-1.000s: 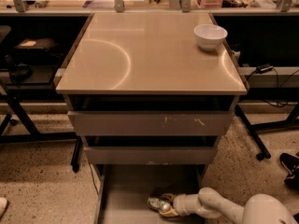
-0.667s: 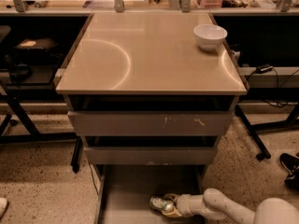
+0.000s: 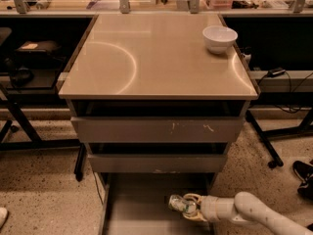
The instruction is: Pick 7up can from bottom drawer and place on counter
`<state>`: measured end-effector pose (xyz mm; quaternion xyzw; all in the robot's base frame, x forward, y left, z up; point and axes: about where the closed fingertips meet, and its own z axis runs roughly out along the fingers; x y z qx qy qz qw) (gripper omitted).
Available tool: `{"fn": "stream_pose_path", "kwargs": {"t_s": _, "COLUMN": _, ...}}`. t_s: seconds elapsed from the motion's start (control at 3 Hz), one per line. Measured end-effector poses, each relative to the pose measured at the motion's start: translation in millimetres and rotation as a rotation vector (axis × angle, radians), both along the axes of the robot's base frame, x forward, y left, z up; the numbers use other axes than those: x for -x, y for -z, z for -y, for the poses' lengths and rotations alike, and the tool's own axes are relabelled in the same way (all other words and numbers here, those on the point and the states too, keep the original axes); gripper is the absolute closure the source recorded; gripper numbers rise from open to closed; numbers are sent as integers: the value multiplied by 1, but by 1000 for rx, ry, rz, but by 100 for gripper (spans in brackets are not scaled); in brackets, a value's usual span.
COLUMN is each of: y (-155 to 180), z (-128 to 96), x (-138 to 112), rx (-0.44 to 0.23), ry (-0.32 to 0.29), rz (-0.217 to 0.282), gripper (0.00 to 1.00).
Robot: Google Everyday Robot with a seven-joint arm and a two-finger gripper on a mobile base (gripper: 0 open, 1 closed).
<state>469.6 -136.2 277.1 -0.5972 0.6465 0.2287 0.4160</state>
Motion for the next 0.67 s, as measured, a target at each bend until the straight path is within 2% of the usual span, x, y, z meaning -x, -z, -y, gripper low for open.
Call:
{"fn": "stream_pose_path", "kwargs": {"t_s": 0.33, "y": -89, "z": 23, "x": 17, "rx": 31, "ry": -18, "rz": 101, "gripper": 100}}
{"fn": "stream_pose_path", "kwargs": {"t_s": 0.67, "y": -177, "z": 41, "x": 25, "rx": 66, "ry": -47, "rz": 182, "gripper": 100}}
